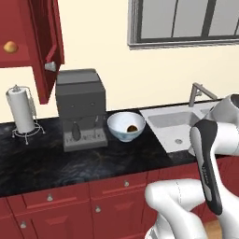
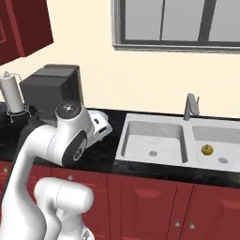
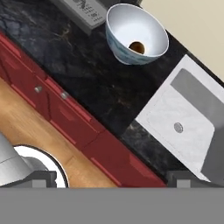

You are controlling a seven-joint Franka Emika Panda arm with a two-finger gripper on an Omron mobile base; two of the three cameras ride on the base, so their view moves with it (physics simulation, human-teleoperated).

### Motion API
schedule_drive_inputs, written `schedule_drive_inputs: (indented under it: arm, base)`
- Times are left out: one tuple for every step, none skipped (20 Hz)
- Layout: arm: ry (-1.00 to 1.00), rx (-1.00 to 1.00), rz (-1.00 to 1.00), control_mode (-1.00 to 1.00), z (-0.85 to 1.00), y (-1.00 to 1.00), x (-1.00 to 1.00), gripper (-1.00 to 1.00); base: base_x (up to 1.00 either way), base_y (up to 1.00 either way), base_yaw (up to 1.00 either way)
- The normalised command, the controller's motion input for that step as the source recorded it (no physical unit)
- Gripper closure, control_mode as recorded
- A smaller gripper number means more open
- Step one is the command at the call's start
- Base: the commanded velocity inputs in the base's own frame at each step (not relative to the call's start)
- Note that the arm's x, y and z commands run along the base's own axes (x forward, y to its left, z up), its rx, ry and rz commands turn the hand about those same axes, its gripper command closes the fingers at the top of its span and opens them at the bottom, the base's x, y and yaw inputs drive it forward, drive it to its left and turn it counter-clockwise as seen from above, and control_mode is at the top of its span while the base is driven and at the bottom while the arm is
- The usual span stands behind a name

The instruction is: Pick the mangos from the cabinet and place them in one bowl. Pick the squash from the sink and place it in the other bowl.

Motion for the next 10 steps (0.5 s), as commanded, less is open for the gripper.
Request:
schedule_drive_inputs:
  arm:
    - [0.00, 0.00, 0.00, 1.00, 0.00, 0.00, 0.00, -1.00]
    - [0.00, 0.00, 0.00, 1.00, 0.00, 0.00, 0.00, -1.00]
    - [0.00, 0.00, 0.00, 1.00, 0.00, 0.00, 0.00, -1.00]
    - [0.00, 0.00, 0.00, 1.00, 0.00, 0.00, 0.00, -1.00]
    - [0.00, 0.00, 0.00, 1.00, 0.00, 0.00, 0.00, -1.00]
    - [0.00, 0.00, 0.00, 1.00, 0.00, 0.00, 0.00, -1.00]
    - [0.00, 0.00, 0.00, 1.00, 0.00, 0.00, 0.00, -1.00]
    - [0.00, 0.00, 0.00, 1.00, 0.00, 0.00, 0.00, -1.00]
    - [0.00, 0.00, 0.00, 1.00, 0.00, 0.00, 0.00, -1.00]
    - [0.00, 0.00, 0.00, 1.00, 0.00, 0.00, 0.00, -1.00]
  base:
    - [0.08, -0.96, -0.09]
    - [0.09, -0.95, -0.09]
    - [0.10, -0.93, -0.10]
    - [0.10, -0.91, -0.10]
    - [0.09, -0.93, -0.10]
    - [0.09, -0.93, -0.10]
    - [0.09, -0.91, -0.10]
    - [0.10, -0.91, -0.10]
    - [0.13, -0.91, -0.10]
    - [0.15, -0.89, -0.10]
